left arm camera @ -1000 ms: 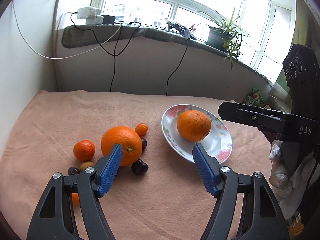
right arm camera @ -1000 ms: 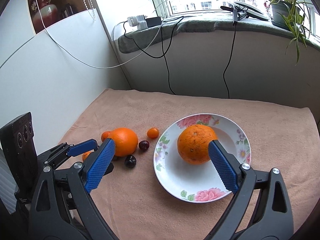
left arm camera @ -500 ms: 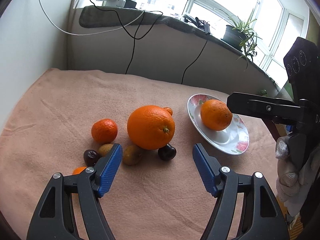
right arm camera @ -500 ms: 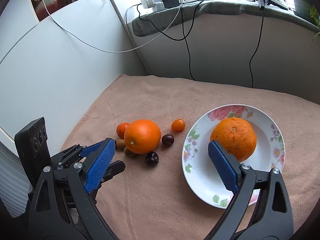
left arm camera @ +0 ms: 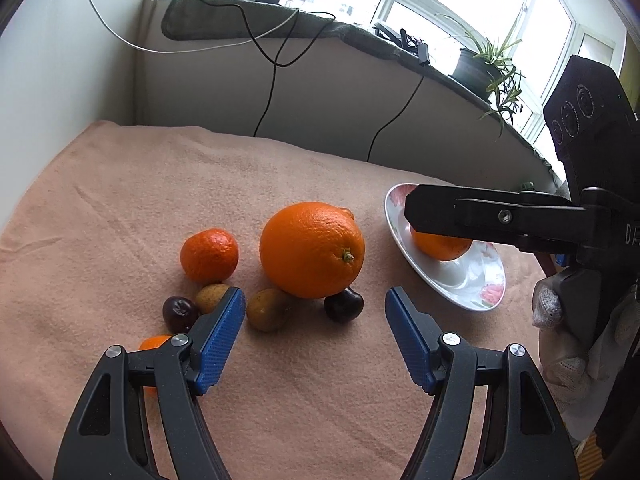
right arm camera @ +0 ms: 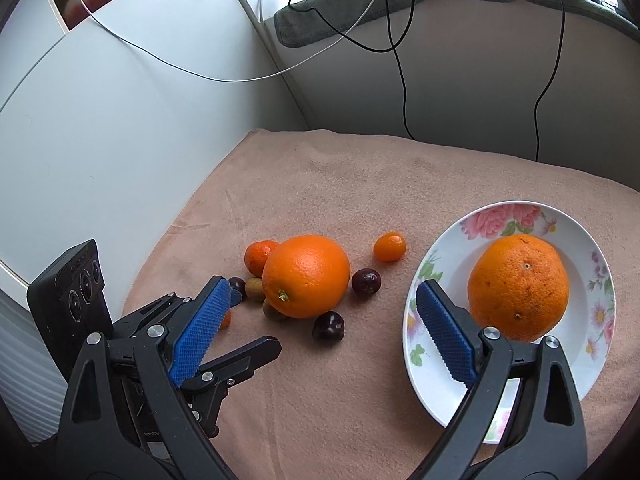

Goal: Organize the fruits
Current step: 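Move the right tool to the second orange and close around it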

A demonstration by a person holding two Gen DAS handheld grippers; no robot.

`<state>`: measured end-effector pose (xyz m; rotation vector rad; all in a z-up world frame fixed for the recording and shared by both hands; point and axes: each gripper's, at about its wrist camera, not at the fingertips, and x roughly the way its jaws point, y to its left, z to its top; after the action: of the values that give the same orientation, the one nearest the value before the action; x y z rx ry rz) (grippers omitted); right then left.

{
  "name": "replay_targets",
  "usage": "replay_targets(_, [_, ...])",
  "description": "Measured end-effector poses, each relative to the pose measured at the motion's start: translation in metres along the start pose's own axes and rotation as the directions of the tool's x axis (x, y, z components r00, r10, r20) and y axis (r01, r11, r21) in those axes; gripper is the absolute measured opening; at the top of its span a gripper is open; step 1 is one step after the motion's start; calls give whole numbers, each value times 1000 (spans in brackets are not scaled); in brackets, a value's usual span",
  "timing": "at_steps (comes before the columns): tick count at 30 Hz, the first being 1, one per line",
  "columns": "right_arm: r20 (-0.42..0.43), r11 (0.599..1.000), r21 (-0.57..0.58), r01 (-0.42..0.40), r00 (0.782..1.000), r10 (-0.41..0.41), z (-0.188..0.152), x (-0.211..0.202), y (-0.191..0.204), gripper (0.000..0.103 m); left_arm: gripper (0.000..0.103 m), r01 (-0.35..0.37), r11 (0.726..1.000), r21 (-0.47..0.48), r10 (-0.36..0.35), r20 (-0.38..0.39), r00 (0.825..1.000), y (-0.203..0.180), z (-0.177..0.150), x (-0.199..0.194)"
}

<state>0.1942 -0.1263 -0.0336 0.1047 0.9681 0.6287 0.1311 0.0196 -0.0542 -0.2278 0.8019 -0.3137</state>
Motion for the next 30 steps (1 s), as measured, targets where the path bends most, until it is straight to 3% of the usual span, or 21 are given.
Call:
replay_targets(16, [-55, 999, 6, -34, 998, 35, 9, 26, 3, 96, 73, 19, 1000, 5, -19, -9, 1000, 2, -1, 5])
replay_targets(30, [-102, 998, 38, -58, 993, 62, 14, 49, 1, 96, 73, 48, 998, -46, -50, -34, 998, 11, 1, 14])
